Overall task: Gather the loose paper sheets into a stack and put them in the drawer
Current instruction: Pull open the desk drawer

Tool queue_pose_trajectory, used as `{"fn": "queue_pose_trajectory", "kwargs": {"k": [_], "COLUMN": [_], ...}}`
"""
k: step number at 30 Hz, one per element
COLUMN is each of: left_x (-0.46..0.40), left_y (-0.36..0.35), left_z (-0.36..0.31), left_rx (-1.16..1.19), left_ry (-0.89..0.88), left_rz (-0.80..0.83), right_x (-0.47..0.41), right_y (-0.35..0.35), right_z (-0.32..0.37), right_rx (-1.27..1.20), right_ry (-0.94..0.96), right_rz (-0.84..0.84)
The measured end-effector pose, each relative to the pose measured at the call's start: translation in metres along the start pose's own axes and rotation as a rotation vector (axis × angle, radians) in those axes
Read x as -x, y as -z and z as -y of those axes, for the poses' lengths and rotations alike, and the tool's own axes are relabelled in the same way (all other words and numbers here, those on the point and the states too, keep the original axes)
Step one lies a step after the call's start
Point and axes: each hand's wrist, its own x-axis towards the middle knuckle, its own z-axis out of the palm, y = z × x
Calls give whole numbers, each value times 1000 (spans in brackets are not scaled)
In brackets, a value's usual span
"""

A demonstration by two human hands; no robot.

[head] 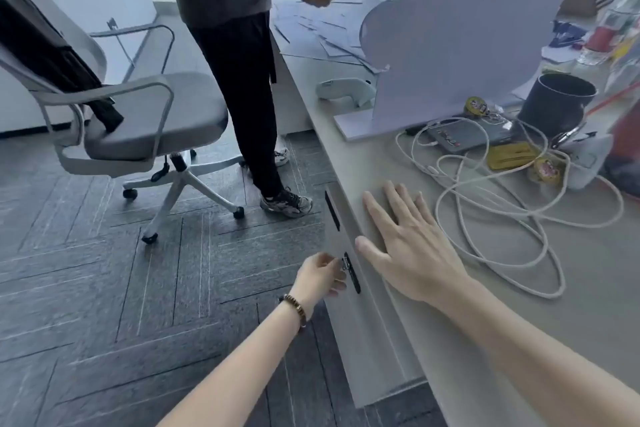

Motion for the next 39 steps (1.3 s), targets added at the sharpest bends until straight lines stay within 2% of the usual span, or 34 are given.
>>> {"fn": "queue_pose_trajectory", "kwargs": {"k": [5, 13, 26, 31, 39], "left_x": [3, 2, 12, 20, 49], "left_y": [-4, -6, -10, 2, 66], "left_z": [-9, -16, -10, 2, 23], "left_rx": [-19, -221, 11, 65, 111], "left_ry": [11, -62, -24, -39, 21], "left_rz": [11, 60, 11, -99, -294], "right_x": [0, 0, -1, 1, 0], "right_y": [0, -2, -4, -5, -4], "right_z": [0, 0, -1, -3, -5], "right_rx": [-44, -25, -29, -46, -34], "right_ry": [-31, -30, -10, -9, -3], "right_rz": [-30, -43, -64, -74, -61]}}
